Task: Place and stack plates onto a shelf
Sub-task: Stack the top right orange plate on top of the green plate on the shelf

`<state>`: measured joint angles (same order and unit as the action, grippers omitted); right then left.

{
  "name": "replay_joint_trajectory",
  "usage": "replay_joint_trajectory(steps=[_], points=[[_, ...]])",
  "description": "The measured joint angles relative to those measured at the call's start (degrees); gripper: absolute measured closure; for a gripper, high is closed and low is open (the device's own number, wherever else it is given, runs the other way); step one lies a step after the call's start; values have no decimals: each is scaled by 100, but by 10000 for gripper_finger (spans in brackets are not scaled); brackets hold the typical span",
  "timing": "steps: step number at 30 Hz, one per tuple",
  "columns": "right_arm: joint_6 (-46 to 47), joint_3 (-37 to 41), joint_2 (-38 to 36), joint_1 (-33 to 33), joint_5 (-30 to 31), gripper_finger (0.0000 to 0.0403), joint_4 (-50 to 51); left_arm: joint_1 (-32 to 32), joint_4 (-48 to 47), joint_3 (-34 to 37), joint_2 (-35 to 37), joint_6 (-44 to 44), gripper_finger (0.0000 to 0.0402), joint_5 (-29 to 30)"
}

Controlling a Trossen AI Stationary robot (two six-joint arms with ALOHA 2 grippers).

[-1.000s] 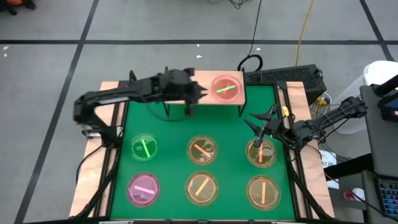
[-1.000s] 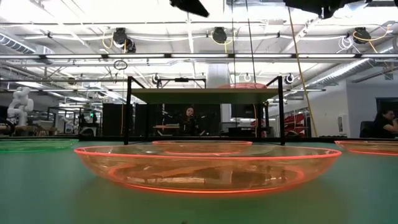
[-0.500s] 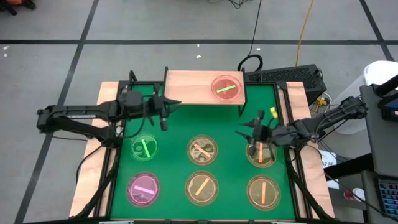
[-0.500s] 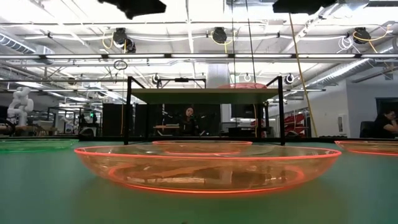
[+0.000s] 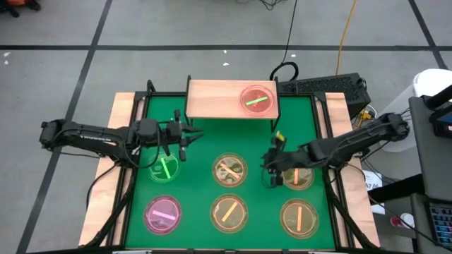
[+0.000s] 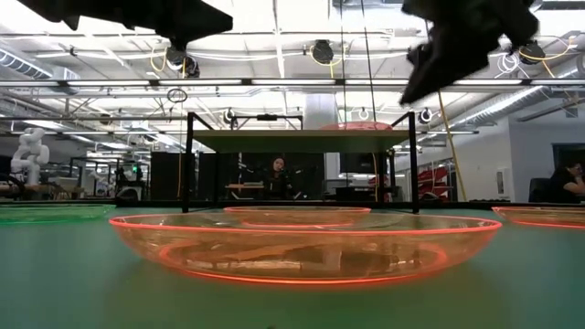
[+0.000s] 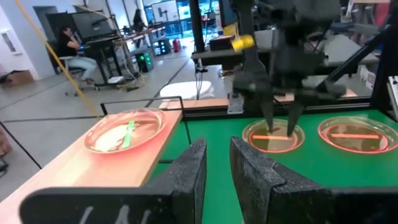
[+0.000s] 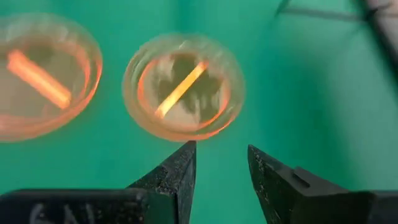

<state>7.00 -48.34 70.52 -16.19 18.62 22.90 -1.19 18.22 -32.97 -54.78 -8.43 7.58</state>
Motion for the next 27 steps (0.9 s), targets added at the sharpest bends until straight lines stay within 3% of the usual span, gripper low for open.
replay_joint_trajectory(steps=[2,6,12,27], points=[[159,0,266,0,-212,273,135,43,9,0,0,-1,323,13],[1496,0,593,72,-697,273,858,129,-26,0,0,27,323,11],[3134,2,580,-59,-1410,273,1654,183,9,0,-2,68,323,4],[4490,2,639,-751,-1114,273,2098,183,4,0,-2,129,323,4]])
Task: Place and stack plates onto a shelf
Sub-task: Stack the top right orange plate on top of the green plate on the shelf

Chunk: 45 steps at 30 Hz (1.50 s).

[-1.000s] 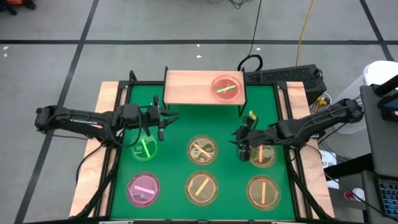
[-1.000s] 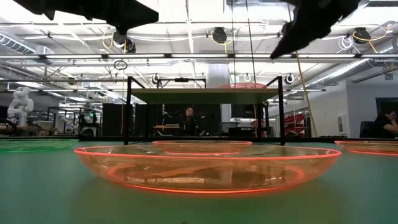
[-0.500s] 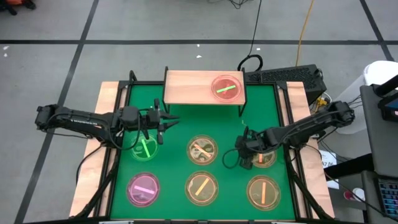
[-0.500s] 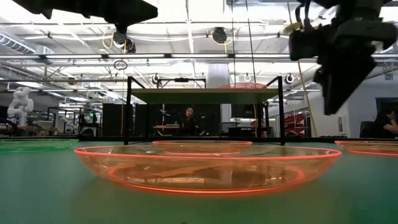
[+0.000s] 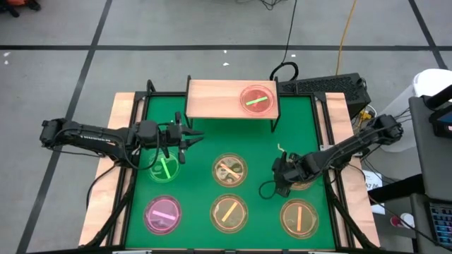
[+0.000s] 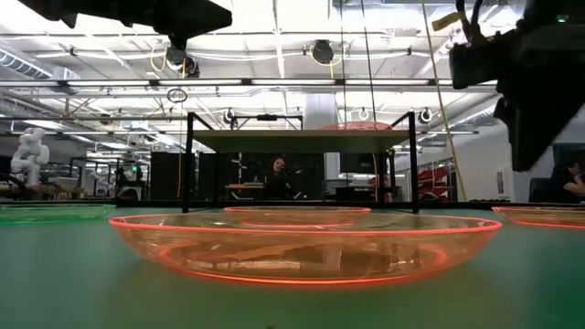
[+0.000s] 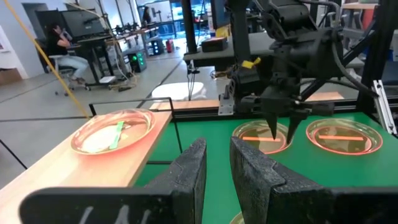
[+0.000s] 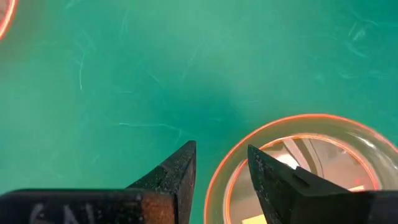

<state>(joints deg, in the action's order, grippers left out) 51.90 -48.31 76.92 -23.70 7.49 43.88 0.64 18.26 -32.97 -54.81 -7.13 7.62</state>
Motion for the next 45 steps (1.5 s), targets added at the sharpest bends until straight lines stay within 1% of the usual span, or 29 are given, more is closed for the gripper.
replay_joint_trajectory(steps=[8,12,18,22,28,34,39,45], points=[[294,4,684,-202,-20,273,205,0,-2,0,-2,30,323,0],[369,4,843,-204,-20,273,228,-1,-2,0,-2,28,323,0],[635,4,989,-202,-16,277,583,-1,-10,0,-4,34,323,0],[726,4,1001,-239,-22,307,579,-1,-15,0,-4,35,323,0],[682,4,1002,-269,-25,392,590,3,-15,0,-4,19,323,0],[600,-41,917,-285,-5,402,670,2,-15,2,-4,-42,323,0],[523,-503,721,-309,394,403,1121,3,-17,2,-4,-44,323,0],[139,-1396,493,-309,1084,403,1672,2,-15,2,-4,-22,323,0]])
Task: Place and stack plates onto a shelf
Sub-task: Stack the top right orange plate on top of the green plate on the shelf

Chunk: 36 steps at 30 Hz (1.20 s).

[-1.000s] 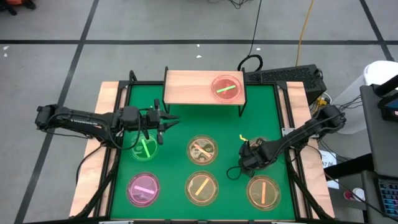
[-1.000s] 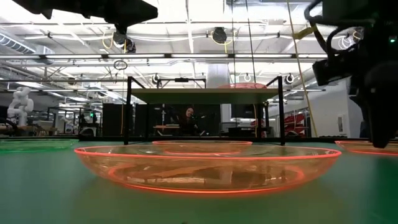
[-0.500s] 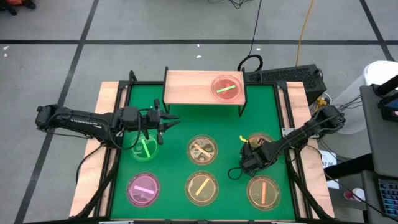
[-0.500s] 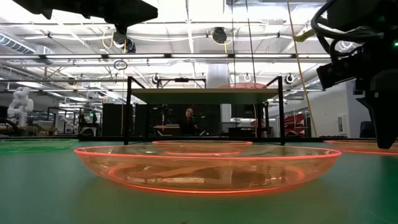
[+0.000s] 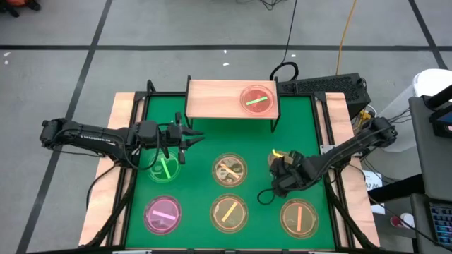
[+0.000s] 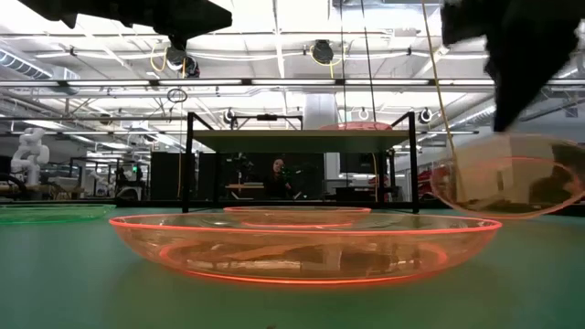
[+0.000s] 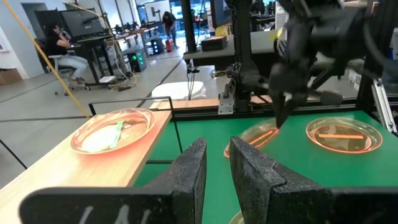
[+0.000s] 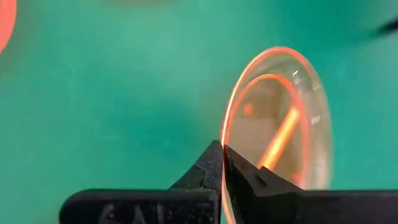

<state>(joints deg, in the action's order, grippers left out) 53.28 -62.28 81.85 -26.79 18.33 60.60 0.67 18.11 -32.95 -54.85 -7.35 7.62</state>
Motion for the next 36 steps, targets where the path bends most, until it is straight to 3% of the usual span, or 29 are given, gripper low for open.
replay_joint_trajectory(steps=[6,11,14,17,23,30,36], points=[[-619,-835,-79,79,729,403,352,0,-27,0,0,236,323,0],[-1087,-1034,-80,270,842,403,292,2,-31,0,0,299,323,-2],[-1219,-742,-77,346,610,403,97,0,-31,0,0,298,323,0],[-1496,-177,-73,395,-81,392,-607,1,-33,0,0,297,323,0],[-1613,1158,-71,347,-1232,319,-2664,1,-33,0,0,278,323,0],[-1516,1944,-71,229,-1214,238,-2877,0,-33,0,0,275,323,0],[-1503,2061,-71,232,-1068,238,-2828,1,-33,0,0,273,323,0]])
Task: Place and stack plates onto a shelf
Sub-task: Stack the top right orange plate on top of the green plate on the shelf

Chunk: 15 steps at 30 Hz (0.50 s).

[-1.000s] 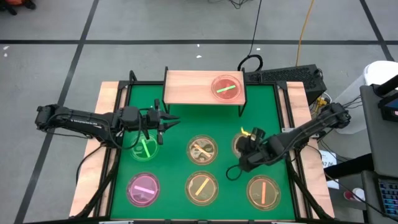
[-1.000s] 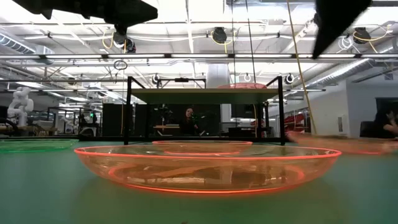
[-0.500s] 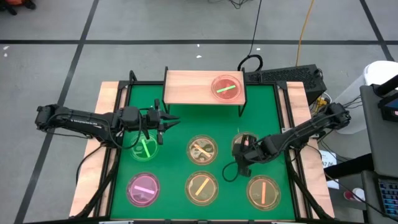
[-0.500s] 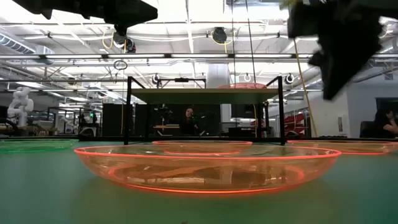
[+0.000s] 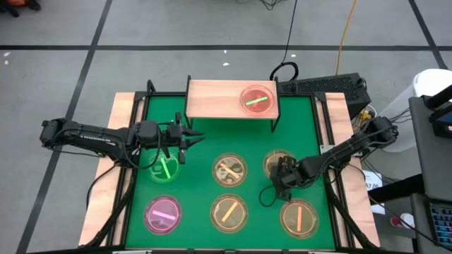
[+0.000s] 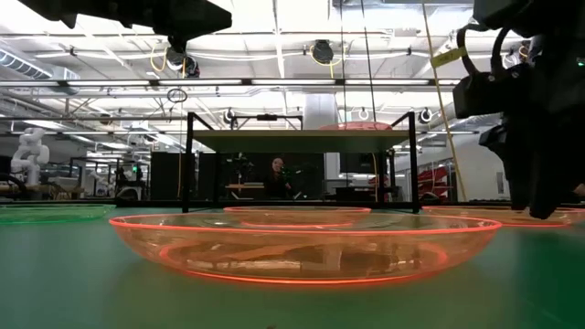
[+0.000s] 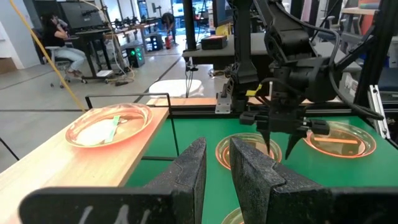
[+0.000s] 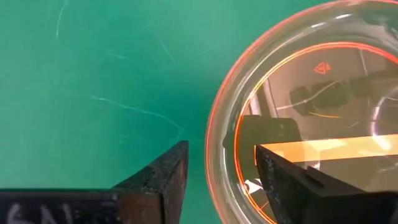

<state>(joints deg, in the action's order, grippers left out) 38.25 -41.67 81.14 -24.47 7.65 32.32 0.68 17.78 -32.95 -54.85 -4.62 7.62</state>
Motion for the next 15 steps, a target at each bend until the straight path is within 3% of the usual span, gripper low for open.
replay_joint_trajectory(steps=[15], points=[[171,-16,296,-2,-5,392,65,0,2,0,0,-7,323,0]])
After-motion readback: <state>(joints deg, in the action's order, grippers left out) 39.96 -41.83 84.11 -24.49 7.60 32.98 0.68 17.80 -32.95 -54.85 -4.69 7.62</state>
